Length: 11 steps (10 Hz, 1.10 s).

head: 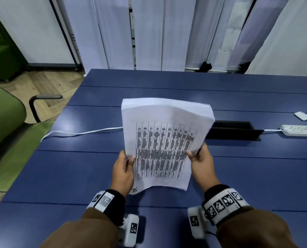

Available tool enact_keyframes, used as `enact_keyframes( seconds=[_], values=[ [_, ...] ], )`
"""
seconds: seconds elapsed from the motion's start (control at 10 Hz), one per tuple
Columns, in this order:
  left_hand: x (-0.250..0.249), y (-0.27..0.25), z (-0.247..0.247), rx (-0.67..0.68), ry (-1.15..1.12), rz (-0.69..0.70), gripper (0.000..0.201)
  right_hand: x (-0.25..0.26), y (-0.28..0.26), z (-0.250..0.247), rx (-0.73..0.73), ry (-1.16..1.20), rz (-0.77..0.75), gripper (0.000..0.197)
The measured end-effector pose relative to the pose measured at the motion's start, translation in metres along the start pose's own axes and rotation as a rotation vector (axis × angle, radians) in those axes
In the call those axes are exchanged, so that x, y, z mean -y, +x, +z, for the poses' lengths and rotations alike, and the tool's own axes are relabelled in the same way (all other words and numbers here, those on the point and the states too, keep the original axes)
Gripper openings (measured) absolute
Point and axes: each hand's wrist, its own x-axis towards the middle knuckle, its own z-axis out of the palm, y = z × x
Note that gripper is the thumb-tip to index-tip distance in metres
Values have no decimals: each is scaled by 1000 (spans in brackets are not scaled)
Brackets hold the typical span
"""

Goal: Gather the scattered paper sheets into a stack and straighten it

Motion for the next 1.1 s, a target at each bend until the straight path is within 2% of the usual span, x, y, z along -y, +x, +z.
enact_keyframes(
  seconds=[0.1, 0.3, 0.4, 0.7, 0.9, 1.1],
  values=[
    [0, 14, -2, 69, 9, -92, 8, -6, 24, -2, 37, -47, 125, 31],
    [31, 16, 9, 225, 100, -451, 8, -50, 38, 7, 88, -356, 342, 17],
    [48, 11, 15, 262, 187, -528, 7, -66, 34, 11, 103, -446, 365, 21],
    [61, 12, 21, 281, 250, -557, 11, -78, 29, 11, 118, -580, 347, 26],
    [64, 11, 18, 280, 315, -560, 20, -81, 24, 6, 106, -603, 368, 39],
    [64, 11, -8, 142, 345, -447, 38, -77, 19, -17, 172, -587, 358, 51]
  ],
)
